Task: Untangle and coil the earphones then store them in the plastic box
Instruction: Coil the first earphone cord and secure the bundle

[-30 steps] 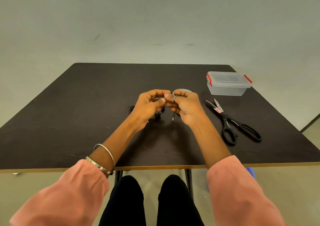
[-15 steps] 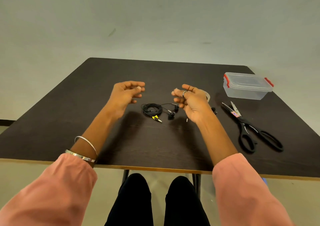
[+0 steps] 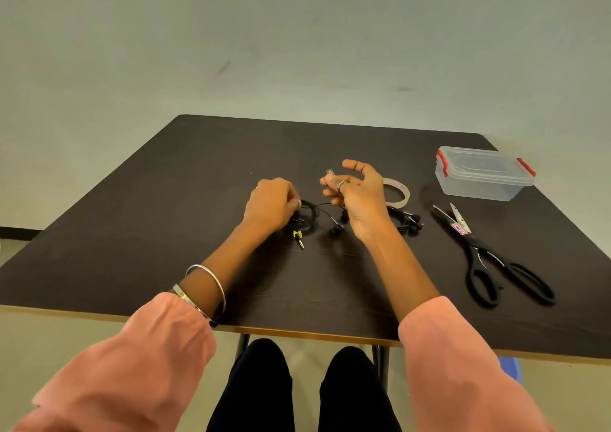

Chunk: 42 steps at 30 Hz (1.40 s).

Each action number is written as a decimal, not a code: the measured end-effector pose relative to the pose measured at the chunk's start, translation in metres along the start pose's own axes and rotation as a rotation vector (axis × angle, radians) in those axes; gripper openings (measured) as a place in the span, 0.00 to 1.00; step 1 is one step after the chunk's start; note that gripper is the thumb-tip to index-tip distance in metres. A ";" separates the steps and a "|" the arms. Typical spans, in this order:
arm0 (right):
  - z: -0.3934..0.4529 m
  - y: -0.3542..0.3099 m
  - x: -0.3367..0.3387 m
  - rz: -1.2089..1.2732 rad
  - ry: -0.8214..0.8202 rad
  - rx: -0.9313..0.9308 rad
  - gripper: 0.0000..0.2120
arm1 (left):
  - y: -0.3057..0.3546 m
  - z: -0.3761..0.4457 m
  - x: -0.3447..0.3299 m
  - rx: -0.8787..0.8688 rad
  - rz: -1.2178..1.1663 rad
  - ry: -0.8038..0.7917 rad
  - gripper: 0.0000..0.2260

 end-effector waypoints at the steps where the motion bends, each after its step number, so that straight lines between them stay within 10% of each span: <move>1: 0.000 -0.003 0.000 0.010 -0.004 0.032 0.19 | 0.004 0.000 0.000 -0.022 -0.052 -0.020 0.04; 12: -0.002 -0.025 0.009 0.037 0.110 0.259 0.22 | 0.015 -0.014 -0.012 0.343 -1.158 -0.169 0.07; 42: -0.036 -0.048 -0.008 -0.541 0.158 0.793 0.26 | 0.018 -0.028 -0.024 0.472 -1.364 -0.269 0.09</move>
Point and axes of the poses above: each hand's wrist, its own z-axis towards the middle knuckle, its own x-axis out of the back of the hand, y = z × x, the point moved 10 cm from there along z, towards the middle knuckle, and after that the axes turned 15 degrees about -z, right-handed, at the moved point
